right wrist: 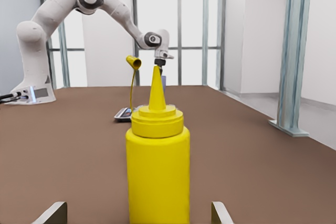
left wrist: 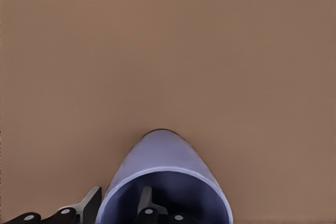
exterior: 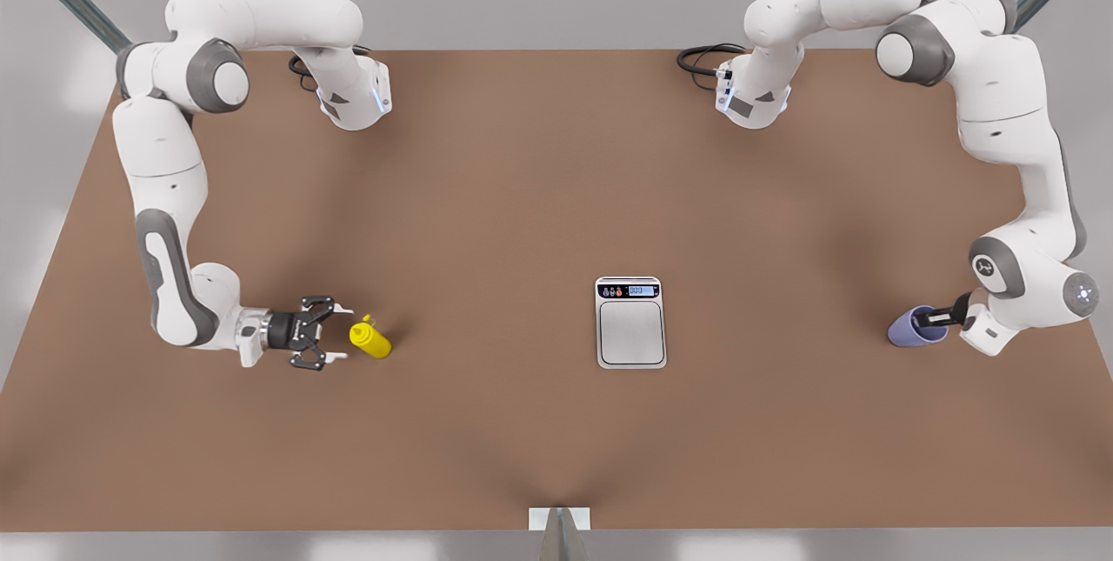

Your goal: Move cup to the weight, pick up sauce bottle, pour sauce

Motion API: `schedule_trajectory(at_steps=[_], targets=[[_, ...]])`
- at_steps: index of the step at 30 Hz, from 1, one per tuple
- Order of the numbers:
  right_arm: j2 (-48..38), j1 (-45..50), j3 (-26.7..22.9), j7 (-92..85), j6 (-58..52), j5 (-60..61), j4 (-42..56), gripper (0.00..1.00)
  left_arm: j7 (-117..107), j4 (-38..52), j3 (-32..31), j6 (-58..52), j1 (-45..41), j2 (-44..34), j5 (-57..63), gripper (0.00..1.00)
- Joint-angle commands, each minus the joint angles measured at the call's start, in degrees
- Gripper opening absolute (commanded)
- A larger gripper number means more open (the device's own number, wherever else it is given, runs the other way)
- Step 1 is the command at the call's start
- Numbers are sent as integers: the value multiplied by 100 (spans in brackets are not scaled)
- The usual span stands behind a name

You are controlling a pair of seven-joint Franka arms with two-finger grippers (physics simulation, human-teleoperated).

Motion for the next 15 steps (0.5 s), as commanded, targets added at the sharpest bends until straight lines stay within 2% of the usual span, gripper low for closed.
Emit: schedule_trajectory(at_steps=[1, 3, 15], targets=[[-9, 14, 0, 0, 31, 1, 0, 100, 0, 4, 0, 0, 0, -1, 0, 26], [0, 22, 0, -9, 84, 10, -35, 100, -9, 22, 0, 0, -9, -1, 0, 21], [53, 225, 0, -53, 444, 97, -88, 100, -70, 241, -9, -26, -88, -53, 0, 21]])
